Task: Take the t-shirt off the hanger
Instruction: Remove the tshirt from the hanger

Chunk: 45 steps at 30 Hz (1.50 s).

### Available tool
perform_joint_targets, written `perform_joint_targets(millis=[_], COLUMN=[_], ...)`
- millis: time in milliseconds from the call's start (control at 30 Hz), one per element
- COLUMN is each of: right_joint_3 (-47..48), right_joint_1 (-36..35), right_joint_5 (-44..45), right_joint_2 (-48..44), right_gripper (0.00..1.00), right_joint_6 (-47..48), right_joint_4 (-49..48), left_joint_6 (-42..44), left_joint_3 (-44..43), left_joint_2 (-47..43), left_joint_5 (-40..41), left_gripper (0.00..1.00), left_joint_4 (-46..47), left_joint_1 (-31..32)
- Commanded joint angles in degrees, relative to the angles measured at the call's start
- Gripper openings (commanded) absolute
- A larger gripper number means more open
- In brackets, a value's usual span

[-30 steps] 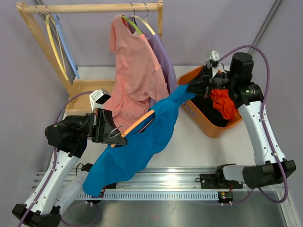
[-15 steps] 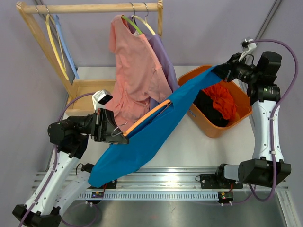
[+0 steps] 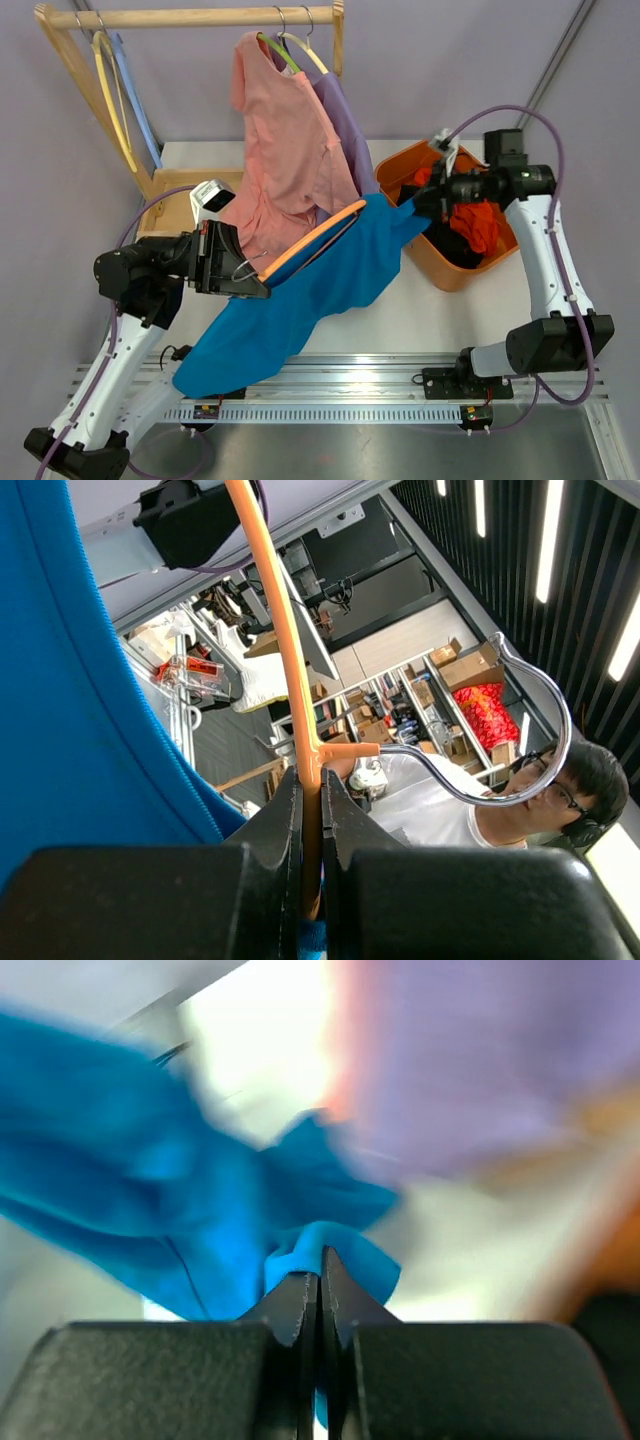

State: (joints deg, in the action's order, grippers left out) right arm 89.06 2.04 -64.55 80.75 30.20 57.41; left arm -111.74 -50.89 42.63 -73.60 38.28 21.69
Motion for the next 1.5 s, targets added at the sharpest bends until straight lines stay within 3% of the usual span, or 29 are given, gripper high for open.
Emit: perform_joint_targets(millis=[0, 33, 133, 200, 233, 367, 433, 533, 633, 733, 800, 900, 1000, 1067, 1467], right_joint_3=[1.4, 0.0, -5.2, -5.2, -4.6, -0.2, 0.9, 3.7, 4.7, 2.4, 0.8, -3.8, -4.2, 0.0, 1.9], right_joint_1=[-9.5, -11.2, -12.2, -12.2, -12.3, -12.2, -12.2, -12.5, -16.7, -21.9, -24.3, -28.7, -35.1, -39.9, -43.2], right_joint_5=[-8.8, -8.9, -3.9, -0.4, 1.6, 15.0, 15.8, 10.1, 6.3, 8.7, 11.7, 23.5, 38.9, 50.5, 56.1], right_joint_2=[-3.0, -3.9, -7.7, -8.5, -8.5, -8.9, -9.7, -9.5, -8.8, -9.5, -10.5, -14.0, -14.1, -10.6, -5.3], right_gripper=[0.03, 0.09, 0.27, 0.43, 0.56, 0.77, 0.78, 0.75, 0.72, 0.69, 0.69, 0.69, 0.72, 0.73, 0.63], right_joint_6=[17.2, 14.2, -6.2, -9.4, -11.3, -12.2, -11.7, -13.7, -22.3, -36.1, -41.4, -49.5, -53.5, -55.6, -60.1], right_joint_4=[14.1, 7.2, -9.8, -12.8, -13.6, -13.8, -13.8, -11.1, -12.3, -20.2, -23.8, -34.3, -32.9, -25.8, -24.2], left_joint_6=[4.5, 7.9, 15.6, 19.4, 22.4, 25.4, 27.2, 28.3, 28.9, 29.5, 30.2, 31.0, 31.1, 30.8, 29.4], left_joint_3=[-3.5, -3.5, -3.2, -3.3, -3.3, -2.3, -2.0, -1.2, -1.0, -1.0, -1.1, -1.2, -1.0, -0.5, 0.8], left_joint_2=[1.0, 1.0, 0.9, 0.0, -0.4, -1.9, -2.6, -3.5, -3.6, -3.5, -3.5, -3.7, -3.8, -4.1, -5.1], left_joint_5=[2.8, 3.2, 4.9, 5.6, 5.9, 8.6, 9.4, 10.4, 11.1, 11.5, 12.2, 13.6, 15.0, 15.7, 16.7], left_gripper=[0.0, 0.0, 0.0, 0.0, 0.0, 0.0, 0.0, 0.0, 0.0, 0.0, 0.0, 0.0, 0.0, 0.0, 0.0], left_joint_4=[0.7, -1.1, -10.7, -19.0, -21.2, -27.8, -29.6, -31.9, -33.1, -33.4, -34.1, -34.7, -34.3, -33.3, -30.6], left_joint_1=[0.2, 0.2, 0.2, 0.2, 0.2, 0.2, 0.2, 0.2, 0.2, 0.2, 0.2, 0.2, 0.2, 0.2, 0.3])
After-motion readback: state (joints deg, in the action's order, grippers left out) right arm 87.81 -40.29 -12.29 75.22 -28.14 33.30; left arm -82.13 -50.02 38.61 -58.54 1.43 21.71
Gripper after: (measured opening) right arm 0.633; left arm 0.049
